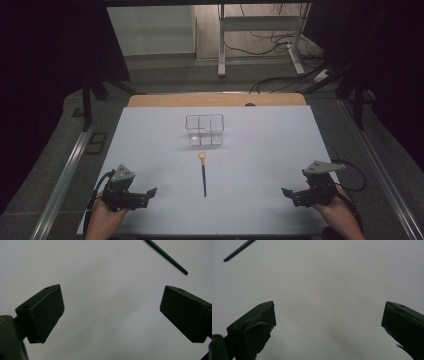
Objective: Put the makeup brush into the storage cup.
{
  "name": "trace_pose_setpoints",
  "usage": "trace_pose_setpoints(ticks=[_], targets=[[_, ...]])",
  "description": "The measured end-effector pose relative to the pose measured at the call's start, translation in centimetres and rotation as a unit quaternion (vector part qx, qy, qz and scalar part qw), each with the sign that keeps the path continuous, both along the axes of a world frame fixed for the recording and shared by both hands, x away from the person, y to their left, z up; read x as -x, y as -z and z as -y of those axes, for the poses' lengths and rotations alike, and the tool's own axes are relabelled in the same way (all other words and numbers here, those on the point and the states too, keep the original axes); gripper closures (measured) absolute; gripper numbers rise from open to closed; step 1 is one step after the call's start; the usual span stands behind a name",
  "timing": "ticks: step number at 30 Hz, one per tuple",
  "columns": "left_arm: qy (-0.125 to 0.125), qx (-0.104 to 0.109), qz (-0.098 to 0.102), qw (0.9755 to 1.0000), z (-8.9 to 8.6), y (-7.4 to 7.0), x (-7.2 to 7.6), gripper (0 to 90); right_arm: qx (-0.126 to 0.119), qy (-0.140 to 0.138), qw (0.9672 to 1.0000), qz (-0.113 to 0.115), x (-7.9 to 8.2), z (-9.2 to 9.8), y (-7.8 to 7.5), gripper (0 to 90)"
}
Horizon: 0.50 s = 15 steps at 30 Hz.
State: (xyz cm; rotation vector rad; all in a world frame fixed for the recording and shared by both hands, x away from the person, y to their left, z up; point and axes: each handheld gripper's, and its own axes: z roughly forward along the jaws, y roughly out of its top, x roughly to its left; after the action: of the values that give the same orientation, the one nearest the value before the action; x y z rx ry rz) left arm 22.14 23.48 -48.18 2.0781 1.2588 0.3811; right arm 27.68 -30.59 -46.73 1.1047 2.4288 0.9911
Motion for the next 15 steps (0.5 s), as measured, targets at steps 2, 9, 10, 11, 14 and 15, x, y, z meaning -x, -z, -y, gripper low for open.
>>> trace_pose_setpoints(ticks=[2, 9, 10, 11, 14, 15], targets=[[0.000, 0.001, 0.000, 1.0000, 0.06, -0.02, -0.04, 6.0, 0.000, 0.000, 1.0000, 0.000, -0.01, 0.00, 0.01, 0.0], [0.003, 0.005, -0.002, 1.0000, 0.51, -0.09, -0.35, 6.0, 0.001, -0.002, 1.0000, -0.001, -0.04, -0.02, 0.05, 0.0], [0.004, 0.006, -0.004, 1.0000, 0.51, -0.11, -0.41, 6.0, 0.002, -0.002, 1.0000, -0.002, -0.04, -0.01, 0.06, 0.0], [0.004, 0.008, -0.006, 0.9999, 0.57, -0.14, -0.51, 6.0, 0.002, -0.002, 1.0000, -0.003, -0.04, -0.04, 0.08, 0.0], [0.003, 0.009, -0.007, 0.9999, 0.72, -0.22, -0.69, 6.0, 0.004, -0.004, 1.0000, -0.003, -0.06, -0.07, 0.15, 0.0], [0.003, 0.009, -0.007, 0.9999, 0.72, -0.22, -0.69, 6.1, 0.004, -0.004, 1.0000, -0.004, -0.06, -0.09, 0.16, 0.0]])
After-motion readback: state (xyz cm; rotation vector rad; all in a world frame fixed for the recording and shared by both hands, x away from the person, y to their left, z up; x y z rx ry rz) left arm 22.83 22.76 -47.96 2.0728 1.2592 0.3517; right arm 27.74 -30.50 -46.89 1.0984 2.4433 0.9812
